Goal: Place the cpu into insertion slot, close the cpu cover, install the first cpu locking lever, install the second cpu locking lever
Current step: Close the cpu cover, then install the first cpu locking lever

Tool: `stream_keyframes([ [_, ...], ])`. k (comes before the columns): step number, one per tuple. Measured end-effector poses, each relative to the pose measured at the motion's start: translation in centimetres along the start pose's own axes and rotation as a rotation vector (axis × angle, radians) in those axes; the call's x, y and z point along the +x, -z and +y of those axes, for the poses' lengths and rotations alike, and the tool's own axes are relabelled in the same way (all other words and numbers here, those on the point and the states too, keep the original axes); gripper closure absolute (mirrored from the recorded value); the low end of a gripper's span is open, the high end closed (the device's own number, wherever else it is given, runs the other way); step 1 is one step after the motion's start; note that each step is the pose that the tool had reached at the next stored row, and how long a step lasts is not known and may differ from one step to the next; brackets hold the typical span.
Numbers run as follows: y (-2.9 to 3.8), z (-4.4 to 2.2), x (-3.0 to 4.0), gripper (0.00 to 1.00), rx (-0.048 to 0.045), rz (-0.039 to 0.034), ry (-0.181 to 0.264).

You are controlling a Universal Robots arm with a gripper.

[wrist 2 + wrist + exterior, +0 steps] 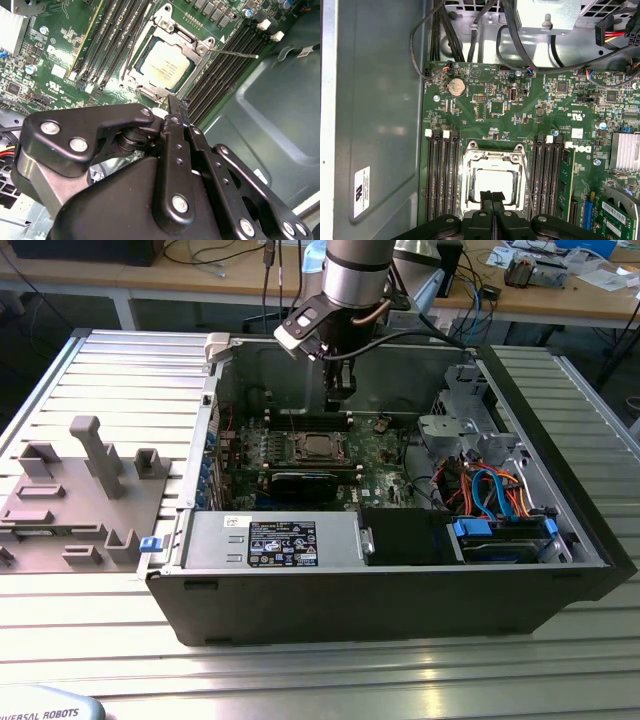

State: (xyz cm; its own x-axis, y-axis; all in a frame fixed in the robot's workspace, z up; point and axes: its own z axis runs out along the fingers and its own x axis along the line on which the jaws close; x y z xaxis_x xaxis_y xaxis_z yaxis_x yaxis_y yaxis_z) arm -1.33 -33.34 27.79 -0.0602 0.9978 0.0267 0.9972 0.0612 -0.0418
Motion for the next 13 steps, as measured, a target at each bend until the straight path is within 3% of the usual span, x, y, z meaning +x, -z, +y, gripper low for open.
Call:
stream_keyframes([
  [8, 0.01, 0.0, 0.0, 0.89, 0.0001, 0.0, 0.001],
  [13, 0.01, 0.0, 0.0, 0.89, 0.0008, -0.0013, 0.03],
])
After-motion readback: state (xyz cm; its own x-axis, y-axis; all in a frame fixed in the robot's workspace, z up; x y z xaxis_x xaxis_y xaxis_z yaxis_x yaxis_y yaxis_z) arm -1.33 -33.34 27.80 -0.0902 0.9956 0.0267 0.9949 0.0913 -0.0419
